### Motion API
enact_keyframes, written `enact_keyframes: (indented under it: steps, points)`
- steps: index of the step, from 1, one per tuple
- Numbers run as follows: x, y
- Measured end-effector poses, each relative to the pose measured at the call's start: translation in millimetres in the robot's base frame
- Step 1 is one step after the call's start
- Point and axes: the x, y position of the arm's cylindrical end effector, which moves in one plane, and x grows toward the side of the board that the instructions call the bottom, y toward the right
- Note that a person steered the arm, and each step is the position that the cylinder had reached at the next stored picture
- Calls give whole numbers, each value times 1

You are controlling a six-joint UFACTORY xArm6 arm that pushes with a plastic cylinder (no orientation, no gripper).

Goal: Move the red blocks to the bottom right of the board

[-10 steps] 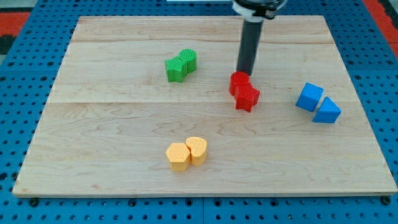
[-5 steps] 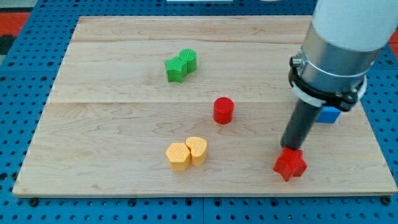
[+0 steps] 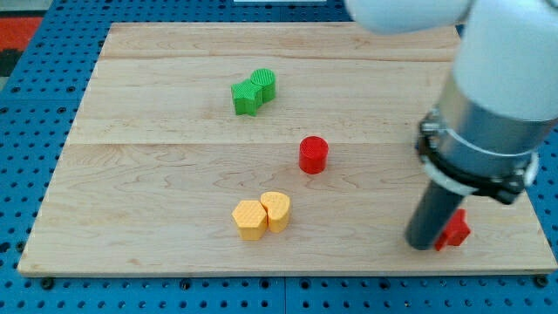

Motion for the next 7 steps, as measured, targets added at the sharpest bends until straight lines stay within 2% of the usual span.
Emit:
enact_keyframes:
  steps: [1, 2, 3, 4, 5, 6, 7]
  points:
    - [-5, -27]
    - [-66, -64]
    - [-138, -49]
    - [-154, -131]
    - [-109, -142]
    - [-70, -90]
    - [-47, -66]
